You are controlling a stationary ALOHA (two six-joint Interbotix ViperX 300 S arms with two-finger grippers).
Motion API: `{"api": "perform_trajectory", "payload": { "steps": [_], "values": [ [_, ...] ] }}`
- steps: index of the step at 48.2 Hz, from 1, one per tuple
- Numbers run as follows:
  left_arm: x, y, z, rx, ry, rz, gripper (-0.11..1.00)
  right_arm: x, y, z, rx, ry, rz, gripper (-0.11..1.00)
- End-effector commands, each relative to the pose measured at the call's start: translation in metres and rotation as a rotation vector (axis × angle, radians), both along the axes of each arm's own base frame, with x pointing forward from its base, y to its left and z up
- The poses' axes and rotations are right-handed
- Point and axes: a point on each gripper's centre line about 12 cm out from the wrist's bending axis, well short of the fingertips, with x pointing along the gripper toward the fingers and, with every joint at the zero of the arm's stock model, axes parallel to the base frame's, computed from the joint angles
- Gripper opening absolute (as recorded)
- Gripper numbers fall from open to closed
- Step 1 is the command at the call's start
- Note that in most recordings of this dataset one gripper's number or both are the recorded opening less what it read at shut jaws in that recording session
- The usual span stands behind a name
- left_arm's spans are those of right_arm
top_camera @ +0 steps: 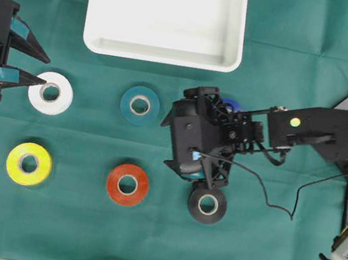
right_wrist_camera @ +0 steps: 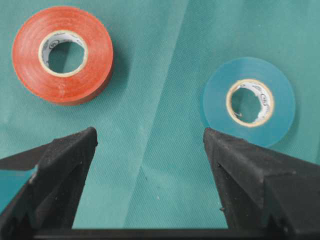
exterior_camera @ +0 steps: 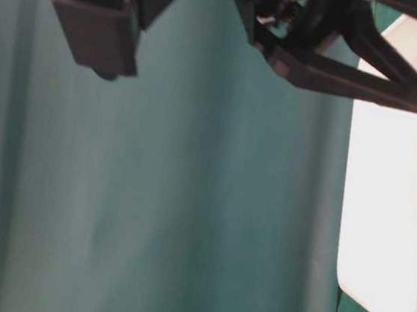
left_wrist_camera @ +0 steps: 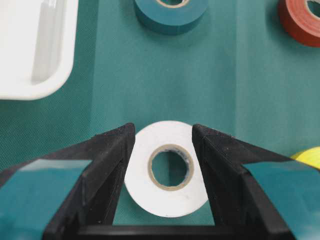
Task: Put the tape alternately from left to right into the white case.
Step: 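Move the right gripper over the red tape roll, then lower the right gripper and grasp the red tape roll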
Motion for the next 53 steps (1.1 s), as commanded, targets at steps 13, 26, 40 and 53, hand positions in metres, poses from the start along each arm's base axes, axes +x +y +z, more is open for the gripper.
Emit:
{"api": "perform_trajectory", "payload": {
  "steps": [13,26,40,53],
  "values": [
    [0.005,-0.001,0.009,0.0,-0.032,-0.003,1.0,0.026,0.02,0.009,0.012,-0.037,0.031,0.92],
    [0.005,-0.001,0.009,0.0,-0.031,-0.003,1.0,0.04,0.029,0.0,0.015,-0.025,0.039,0.92],
    [0.005,-0.001,0.009,0.0,-0.029,-0.003,1.0,0.052,0.041,-0.005,0.049,-0.015,0.022,0.92],
    [0.006,0.0,0.01,0.0,-0.034,-0.001,1.0,0.06,0.049,-0.018,0.066,0.011,0.009,0.92]
  ]
}}
